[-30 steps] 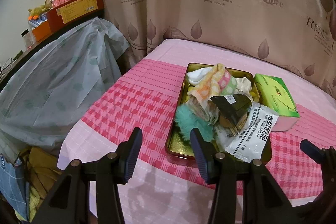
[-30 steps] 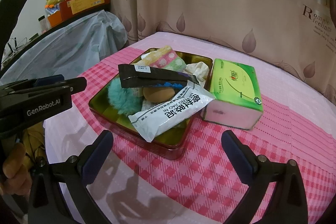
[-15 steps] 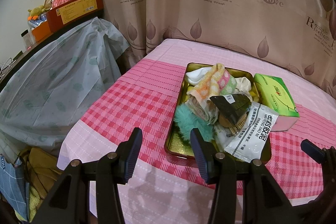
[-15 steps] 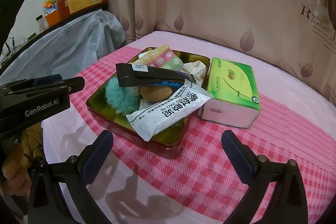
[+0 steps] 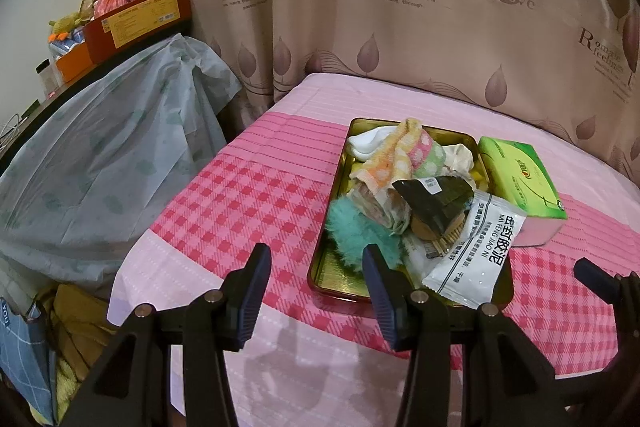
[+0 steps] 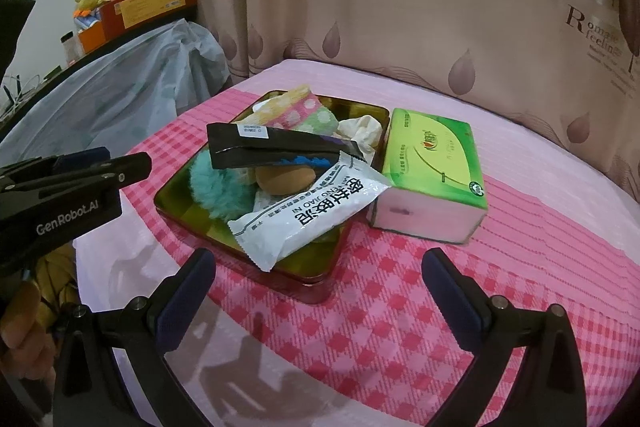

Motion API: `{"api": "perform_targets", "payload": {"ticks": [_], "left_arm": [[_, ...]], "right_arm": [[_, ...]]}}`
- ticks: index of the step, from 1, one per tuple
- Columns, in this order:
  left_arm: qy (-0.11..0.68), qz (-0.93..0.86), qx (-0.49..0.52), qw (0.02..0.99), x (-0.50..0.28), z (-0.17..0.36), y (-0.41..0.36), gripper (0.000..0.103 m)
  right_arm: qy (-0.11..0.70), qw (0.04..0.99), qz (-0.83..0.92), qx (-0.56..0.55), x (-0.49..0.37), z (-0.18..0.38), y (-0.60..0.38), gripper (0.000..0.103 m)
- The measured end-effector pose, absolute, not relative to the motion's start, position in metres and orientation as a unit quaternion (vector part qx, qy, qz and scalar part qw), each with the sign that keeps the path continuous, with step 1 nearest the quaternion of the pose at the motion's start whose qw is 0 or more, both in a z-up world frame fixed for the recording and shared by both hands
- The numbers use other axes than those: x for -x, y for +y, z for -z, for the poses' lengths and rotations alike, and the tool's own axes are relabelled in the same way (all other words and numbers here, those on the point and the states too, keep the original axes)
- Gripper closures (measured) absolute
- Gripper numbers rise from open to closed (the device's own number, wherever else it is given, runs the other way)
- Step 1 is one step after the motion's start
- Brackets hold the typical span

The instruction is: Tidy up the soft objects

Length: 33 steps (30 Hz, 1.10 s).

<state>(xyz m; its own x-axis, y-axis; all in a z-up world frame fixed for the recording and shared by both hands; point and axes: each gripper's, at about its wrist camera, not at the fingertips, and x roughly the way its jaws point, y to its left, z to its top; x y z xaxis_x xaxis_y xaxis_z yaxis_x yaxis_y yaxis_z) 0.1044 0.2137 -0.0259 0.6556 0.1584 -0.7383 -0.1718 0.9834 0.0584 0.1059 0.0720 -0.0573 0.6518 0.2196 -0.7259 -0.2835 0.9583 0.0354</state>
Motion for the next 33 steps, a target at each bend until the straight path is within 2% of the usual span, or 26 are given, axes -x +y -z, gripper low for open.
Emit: {"api": "perform_targets", "payload": {"ticks": [33], "left_arm": [[0.406,-0.089,0.007,0.909,-0.1047,0.0258,0.2115,0.054]], "right_arm": [[0.396,0.907,-0.136,0.041,-0.1081,0.056,0.0714,0.001]]}}
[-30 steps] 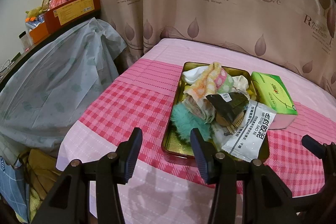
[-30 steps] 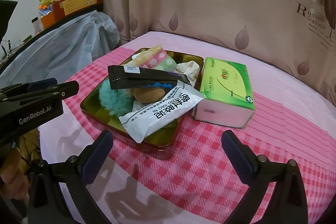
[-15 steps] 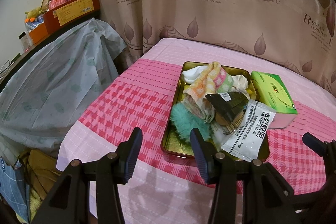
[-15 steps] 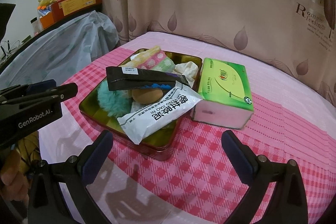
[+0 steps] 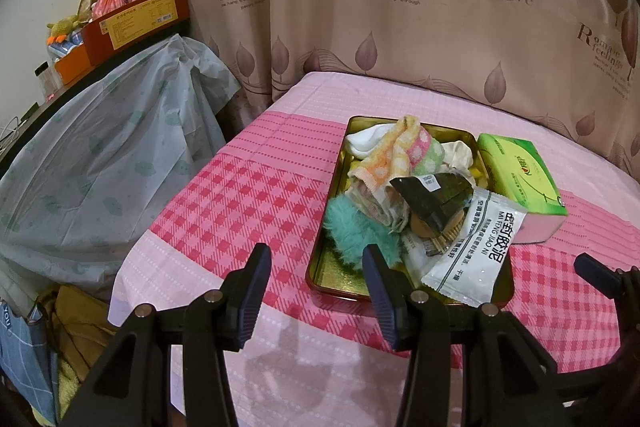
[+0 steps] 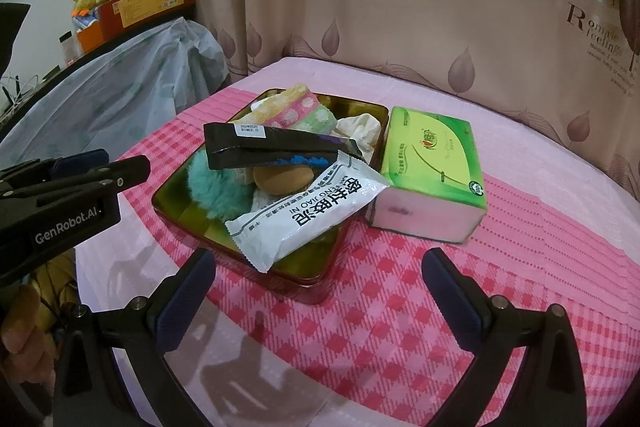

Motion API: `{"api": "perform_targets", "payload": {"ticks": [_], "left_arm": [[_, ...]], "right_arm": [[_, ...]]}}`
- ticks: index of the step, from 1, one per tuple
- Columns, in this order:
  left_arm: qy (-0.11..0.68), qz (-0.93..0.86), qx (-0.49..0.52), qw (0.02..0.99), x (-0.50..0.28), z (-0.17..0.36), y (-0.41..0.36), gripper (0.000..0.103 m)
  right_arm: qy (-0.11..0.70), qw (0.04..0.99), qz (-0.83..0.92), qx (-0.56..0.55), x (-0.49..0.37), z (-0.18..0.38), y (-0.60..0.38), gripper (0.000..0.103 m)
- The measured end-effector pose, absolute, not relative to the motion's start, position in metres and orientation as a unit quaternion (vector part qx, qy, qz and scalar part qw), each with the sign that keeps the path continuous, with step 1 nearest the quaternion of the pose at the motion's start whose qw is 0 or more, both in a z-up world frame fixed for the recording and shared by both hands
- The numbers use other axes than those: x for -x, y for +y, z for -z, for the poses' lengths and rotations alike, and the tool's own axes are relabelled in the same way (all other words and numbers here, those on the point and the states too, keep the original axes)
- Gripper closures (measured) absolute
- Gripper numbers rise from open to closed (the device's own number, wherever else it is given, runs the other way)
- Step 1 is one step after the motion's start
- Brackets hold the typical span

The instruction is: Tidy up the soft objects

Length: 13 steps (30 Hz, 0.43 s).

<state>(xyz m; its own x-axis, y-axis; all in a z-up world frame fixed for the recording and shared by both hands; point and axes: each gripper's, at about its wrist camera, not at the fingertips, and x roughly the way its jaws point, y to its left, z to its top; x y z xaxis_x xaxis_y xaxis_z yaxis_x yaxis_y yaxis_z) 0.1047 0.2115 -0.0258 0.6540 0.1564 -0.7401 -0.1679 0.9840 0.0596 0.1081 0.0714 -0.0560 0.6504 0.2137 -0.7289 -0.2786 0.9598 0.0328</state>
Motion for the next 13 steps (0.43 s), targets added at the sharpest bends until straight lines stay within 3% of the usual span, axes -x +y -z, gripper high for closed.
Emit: {"api": "perform_targets", "payload": {"ticks": [13], "left_arm": [[0.403,-0.083,0.005,0.912,-0.1043,0.0267,0.2115,0.052]], "right_arm": [[0.397,0.907,-0.137,0.042,-0.1079,0.057,0.0725,0.001]]}}
